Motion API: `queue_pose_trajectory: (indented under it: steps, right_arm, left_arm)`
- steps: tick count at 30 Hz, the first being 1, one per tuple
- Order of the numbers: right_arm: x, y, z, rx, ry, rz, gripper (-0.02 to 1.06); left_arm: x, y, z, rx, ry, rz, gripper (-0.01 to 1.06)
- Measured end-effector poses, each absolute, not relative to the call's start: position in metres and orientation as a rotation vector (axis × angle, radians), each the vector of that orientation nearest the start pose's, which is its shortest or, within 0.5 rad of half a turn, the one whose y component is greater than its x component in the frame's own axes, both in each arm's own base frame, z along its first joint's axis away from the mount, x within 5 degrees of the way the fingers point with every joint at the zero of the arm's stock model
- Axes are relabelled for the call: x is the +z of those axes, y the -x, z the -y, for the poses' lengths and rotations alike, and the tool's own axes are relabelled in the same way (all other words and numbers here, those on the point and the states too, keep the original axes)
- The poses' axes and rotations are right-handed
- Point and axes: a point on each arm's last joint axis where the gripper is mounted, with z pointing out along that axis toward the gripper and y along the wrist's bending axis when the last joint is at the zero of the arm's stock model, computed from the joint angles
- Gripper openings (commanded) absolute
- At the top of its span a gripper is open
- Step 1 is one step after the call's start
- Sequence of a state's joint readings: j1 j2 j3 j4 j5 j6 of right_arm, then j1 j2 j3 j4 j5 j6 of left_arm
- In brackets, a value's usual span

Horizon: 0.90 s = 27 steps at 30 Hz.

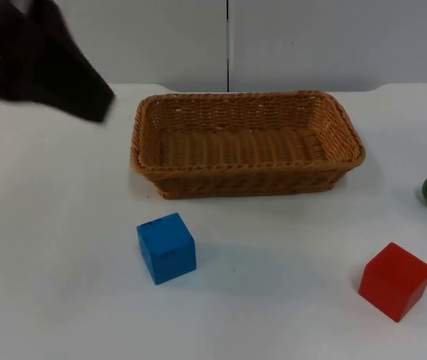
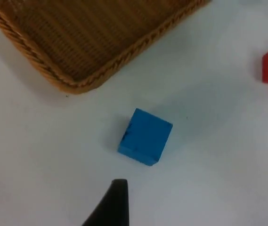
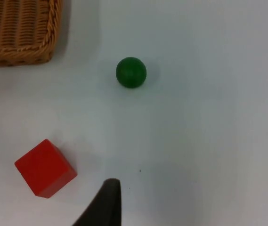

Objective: Place all geometric objects except the red cube into the basket.

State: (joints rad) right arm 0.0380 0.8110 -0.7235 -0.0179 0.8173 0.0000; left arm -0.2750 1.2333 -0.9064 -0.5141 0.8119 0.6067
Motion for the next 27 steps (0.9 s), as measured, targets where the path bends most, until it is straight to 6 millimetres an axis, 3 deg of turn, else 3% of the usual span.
queue_pose_trajectory:
  steps: [2,7,8,12,19,27]
  right_arm:
    - [0.310,-0.147,-0.004,-0.003,0.054,-2.385,1.05]
    - [0.310,-0.147,-0.004,-0.003,0.054,-2.384,1.05]
    - [0.310,-0.147,-0.004,-0.003,0.054,-2.384,1.05]
    - [0.310,-0.147,-0.004,-0.003,0.054,-2.383,1.05]
    - [0.310,-0.147,-0.004,-0.003,0.054,-2.383,1.05]
    - [0.310,-0.147,-0.004,-0.003,0.054,-2.383,1.05]
  left_arm:
    - [0.283,-0.227,0.105,-0.438,-0.824,-2.421,1.05]
    - [0.230,-0.242,0.150,-0.259,-1.131,-2.442,1.05]
    - [0.230,-0.242,0.150,-0.259,-1.131,-2.442,1.05]
    - [0.198,-0.255,0.171,-0.145,-1.320,-2.431,1.05]
    - [0.158,-0.287,0.185,-0.037,-1.450,-2.446,1.05]
    - [0.116,-0.301,0.192,-0.002,-1.501,-2.457,1.05]
